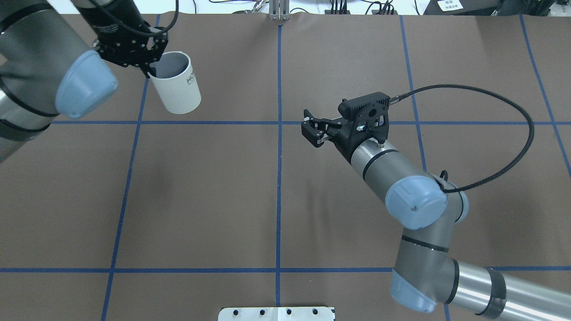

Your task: Left arm hands cup to right arm to dump lemon

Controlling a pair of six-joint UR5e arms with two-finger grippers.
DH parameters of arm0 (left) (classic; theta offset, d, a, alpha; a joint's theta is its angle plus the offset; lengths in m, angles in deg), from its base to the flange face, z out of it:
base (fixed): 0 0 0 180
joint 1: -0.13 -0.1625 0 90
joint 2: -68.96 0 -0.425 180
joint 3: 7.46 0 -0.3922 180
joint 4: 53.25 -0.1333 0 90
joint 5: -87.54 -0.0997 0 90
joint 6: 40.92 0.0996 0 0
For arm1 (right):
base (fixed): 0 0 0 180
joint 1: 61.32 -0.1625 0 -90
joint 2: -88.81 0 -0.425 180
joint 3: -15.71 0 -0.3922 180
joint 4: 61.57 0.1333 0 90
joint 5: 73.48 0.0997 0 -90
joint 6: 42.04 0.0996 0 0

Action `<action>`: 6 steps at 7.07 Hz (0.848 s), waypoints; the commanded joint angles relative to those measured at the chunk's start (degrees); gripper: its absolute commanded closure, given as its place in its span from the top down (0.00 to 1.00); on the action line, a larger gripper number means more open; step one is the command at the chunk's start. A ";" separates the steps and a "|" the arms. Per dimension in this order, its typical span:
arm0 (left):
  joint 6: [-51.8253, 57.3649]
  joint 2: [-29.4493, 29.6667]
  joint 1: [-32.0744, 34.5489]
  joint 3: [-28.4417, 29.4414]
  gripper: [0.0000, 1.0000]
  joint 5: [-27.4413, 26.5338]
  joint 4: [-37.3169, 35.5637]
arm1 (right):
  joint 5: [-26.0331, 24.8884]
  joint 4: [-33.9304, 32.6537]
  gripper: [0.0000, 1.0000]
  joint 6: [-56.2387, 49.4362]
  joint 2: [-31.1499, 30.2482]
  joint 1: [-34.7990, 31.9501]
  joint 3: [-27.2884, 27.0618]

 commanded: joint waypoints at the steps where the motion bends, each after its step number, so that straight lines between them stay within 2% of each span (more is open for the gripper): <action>1: 8.77 -10.79 2.18 -4.43 0.00 -0.20 5.63 | 13.92 -8.55 0.99 -0.09 -1.10 -9.77 0.00; 2: 11.41 -17.71 3.24 -4.35 0.00 -0.20 14.30 | 21.56 -13.05 0.99 -0.35 -1.27 -14.79 0.08; 3: 13.88 -23.27 4.21 -3.82 0.00 -0.20 21.17 | 31.47 -17.27 0.99 -2.96 -1.54 -20.75 0.26; 4: 17.03 -25.67 5.17 -3.73 0.00 -0.20 22.20 | 39.14 -22.36 0.99 -6.91 -1.63 -25.42 0.17; 6: 22.07 -33.66 6.59 -3.12 0.00 -0.11 27.71 | 53.90 -24.26 0.99 -13.51 -7.92 -33.78 0.17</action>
